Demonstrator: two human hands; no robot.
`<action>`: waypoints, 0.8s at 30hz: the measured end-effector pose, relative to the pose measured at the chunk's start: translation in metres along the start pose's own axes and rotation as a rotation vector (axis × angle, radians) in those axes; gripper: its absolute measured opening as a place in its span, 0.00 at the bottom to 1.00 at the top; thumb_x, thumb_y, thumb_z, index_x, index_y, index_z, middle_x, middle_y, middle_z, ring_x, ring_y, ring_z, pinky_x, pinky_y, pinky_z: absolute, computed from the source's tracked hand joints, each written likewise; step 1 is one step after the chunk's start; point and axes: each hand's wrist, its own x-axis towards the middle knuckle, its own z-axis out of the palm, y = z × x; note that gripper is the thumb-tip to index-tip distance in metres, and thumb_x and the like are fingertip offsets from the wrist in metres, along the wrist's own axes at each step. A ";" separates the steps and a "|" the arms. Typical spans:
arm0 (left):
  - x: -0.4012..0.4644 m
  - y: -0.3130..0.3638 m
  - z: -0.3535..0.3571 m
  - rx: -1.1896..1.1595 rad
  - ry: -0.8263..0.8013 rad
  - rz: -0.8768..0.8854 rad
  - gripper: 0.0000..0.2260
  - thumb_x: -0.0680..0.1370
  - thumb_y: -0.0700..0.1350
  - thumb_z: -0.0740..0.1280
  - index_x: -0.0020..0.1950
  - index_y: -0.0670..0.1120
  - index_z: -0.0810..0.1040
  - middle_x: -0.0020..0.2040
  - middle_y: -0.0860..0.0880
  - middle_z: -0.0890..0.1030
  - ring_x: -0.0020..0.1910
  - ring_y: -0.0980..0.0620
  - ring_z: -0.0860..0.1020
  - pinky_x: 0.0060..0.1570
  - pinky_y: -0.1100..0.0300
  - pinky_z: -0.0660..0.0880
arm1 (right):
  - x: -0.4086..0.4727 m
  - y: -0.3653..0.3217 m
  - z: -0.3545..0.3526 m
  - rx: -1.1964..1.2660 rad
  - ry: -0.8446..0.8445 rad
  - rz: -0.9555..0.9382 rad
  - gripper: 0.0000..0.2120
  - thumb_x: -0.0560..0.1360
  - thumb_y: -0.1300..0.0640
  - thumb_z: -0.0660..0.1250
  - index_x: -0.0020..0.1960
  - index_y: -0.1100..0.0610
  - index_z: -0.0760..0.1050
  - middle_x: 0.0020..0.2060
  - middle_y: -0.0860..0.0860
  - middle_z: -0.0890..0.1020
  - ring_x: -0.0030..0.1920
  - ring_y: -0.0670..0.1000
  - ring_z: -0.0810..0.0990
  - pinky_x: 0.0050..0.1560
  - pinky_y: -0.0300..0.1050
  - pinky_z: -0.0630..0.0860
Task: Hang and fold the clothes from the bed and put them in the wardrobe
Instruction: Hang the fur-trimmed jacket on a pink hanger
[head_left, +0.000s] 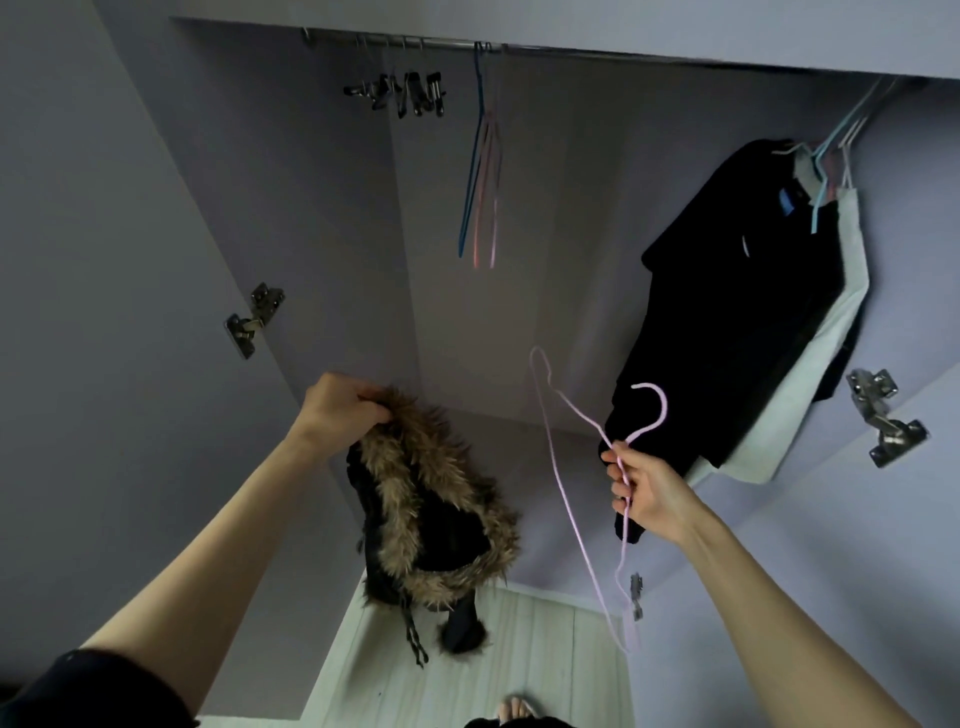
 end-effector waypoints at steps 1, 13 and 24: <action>-0.001 0.000 0.000 -0.004 0.002 -0.003 0.08 0.73 0.35 0.70 0.50 0.42 0.83 0.48 0.46 0.83 0.51 0.48 0.79 0.56 0.51 0.76 | -0.002 -0.003 0.003 -0.091 0.037 -0.020 0.17 0.78 0.47 0.61 0.35 0.55 0.71 0.26 0.47 0.66 0.22 0.45 0.59 0.30 0.40 0.54; 0.000 -0.003 -0.008 -0.194 0.019 -0.116 0.06 0.73 0.35 0.69 0.48 0.43 0.82 0.48 0.45 0.82 0.51 0.46 0.78 0.56 0.52 0.75 | -0.013 -0.012 -0.007 0.242 -0.134 -0.169 0.13 0.81 0.55 0.56 0.52 0.61 0.77 0.37 0.52 0.73 0.41 0.50 0.73 0.58 0.53 0.73; -0.005 0.013 -0.013 -0.261 -0.096 -0.100 0.06 0.77 0.36 0.64 0.46 0.46 0.78 0.41 0.53 0.78 0.39 0.57 0.76 0.32 0.67 0.69 | -0.031 -0.041 0.036 0.496 -0.643 -0.310 0.12 0.75 0.52 0.60 0.42 0.54 0.81 0.34 0.48 0.74 0.39 0.49 0.76 0.65 0.58 0.71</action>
